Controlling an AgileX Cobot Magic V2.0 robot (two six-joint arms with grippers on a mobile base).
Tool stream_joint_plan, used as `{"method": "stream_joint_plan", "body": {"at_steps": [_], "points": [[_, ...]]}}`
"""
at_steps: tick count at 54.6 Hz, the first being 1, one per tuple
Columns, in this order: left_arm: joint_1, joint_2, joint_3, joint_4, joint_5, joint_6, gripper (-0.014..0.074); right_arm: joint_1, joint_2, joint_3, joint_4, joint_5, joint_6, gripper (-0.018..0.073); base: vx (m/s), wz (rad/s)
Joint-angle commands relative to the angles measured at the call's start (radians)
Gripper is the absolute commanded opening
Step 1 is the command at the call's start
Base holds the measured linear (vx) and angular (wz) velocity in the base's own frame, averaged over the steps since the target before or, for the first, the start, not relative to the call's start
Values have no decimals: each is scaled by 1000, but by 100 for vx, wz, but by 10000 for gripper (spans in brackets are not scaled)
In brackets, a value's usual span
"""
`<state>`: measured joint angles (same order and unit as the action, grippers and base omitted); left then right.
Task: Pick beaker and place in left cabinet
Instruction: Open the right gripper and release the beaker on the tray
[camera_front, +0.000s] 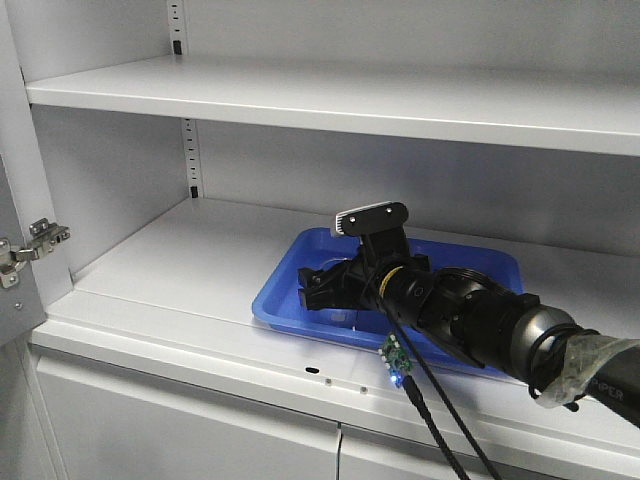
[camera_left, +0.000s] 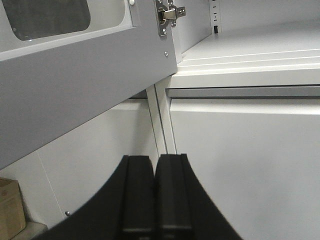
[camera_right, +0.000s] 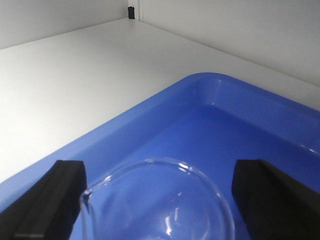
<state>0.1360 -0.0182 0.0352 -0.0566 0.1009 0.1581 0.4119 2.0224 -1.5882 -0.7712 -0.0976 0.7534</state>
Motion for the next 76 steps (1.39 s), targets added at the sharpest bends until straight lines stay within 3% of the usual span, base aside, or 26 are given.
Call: {"method": "stream_joint_plan", "body": {"at_steps": [1,76], "points": [[0,-9,-18,-5,-82,-2,-6,-5,-77,-31,3,-48,18,636,0,0],[0,-9,-18,-5,-82,-2,-6,-5,-120,-31,3,-41,53,543,0,0]]}}
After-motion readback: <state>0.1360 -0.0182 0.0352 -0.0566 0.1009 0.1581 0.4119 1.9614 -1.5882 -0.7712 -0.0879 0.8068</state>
